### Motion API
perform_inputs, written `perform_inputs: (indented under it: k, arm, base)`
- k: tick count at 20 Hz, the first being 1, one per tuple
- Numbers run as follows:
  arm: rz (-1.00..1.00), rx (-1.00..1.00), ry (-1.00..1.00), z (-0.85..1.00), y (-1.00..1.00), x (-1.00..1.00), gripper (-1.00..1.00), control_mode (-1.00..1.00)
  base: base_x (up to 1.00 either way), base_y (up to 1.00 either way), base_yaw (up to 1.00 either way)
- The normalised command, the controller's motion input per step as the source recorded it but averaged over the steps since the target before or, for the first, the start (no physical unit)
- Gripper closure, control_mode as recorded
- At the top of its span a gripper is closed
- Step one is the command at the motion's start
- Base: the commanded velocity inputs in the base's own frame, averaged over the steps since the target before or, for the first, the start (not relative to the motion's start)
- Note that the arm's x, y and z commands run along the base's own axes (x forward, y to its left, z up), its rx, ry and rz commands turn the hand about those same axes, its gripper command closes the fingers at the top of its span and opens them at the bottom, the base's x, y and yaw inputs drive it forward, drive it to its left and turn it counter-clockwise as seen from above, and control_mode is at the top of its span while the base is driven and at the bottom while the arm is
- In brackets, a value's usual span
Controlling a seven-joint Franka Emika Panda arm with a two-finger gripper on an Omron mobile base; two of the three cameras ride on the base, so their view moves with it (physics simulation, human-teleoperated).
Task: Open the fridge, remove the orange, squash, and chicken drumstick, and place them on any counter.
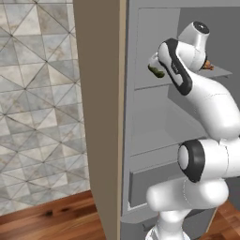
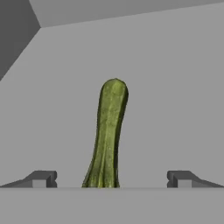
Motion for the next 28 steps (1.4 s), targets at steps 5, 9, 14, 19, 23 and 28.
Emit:
perform_inputs:
  k: [5, 9, 14, 19, 23, 28]
  arm:
    - [0.03, 0.00, 0.00, -0.29, 0.13, 0.50, -1.00, -1.00]
    - [0.01, 0.00, 0.00, -0.21, 0.09, 0.23, -1.00, -1.00]
    - [0.00, 0.00, -0.02, -0.14, 0.08, 0.17, -1.00, -1.00]
    - [0.00, 0.00, -0.01, -0.21, 0.18, 0.20, -1.00, -1.00]
    - [0.00, 0.00, -0.03, -0.16, 0.10, 0.10, 1.00, -1.00]
    - [0.00, 0.00, -0.12, -0.01, 0.00, -0.05, 1.00, -1.00]
  base:
    - [0.00, 0.00, 0.00]
    - [0.00, 0.00, 0.00]
    - [0.00, 0.00, 0.00]
    - [0.00, 0.00, 0.00]
    - [0.00, 0.00, 0.00]
    - [0.00, 0.00, 0.00]
